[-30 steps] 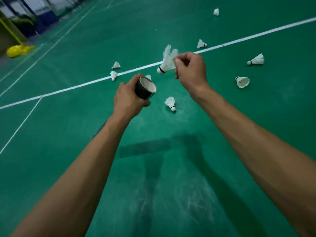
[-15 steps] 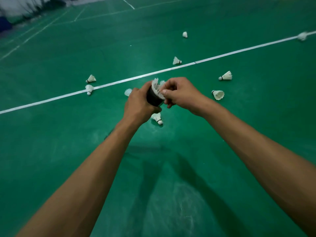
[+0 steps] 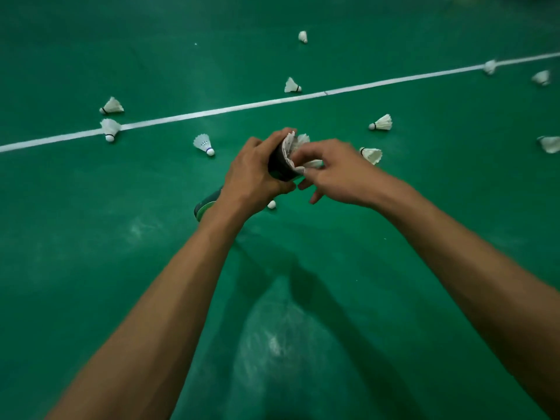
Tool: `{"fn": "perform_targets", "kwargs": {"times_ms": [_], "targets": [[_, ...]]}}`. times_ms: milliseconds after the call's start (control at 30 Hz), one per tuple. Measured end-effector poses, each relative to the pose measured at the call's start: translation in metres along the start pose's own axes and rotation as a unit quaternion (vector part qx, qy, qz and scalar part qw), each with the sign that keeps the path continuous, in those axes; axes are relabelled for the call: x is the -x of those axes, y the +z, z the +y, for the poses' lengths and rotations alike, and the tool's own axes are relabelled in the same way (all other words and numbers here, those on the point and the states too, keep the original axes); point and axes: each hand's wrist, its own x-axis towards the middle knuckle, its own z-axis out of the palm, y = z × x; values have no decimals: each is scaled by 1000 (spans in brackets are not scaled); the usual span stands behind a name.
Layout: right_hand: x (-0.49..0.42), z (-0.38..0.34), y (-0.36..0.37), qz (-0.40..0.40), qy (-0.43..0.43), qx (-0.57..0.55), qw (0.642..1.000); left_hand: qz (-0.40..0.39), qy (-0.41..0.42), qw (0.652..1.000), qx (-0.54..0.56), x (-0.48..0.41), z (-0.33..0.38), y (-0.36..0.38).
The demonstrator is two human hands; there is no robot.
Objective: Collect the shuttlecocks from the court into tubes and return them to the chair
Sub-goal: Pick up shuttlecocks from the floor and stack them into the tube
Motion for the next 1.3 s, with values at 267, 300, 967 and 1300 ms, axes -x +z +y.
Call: {"fn": "perform_targets", "kwargs": {"times_ms": [267,300,967,1300], "targets": [[4,-19,-25,173,16,221,960,42,5,998,57,-28,9,3],[8,-21,-28,171,15,236,957,43,7,998,51,-31,14,4],[-72,-7,63,-81,4,-55,995,50,-82,988,-117,-1,-51,-34],[-89,-14,60,-169,-14,5,986,48,-118,977,-173,2,-67,-32]]}}
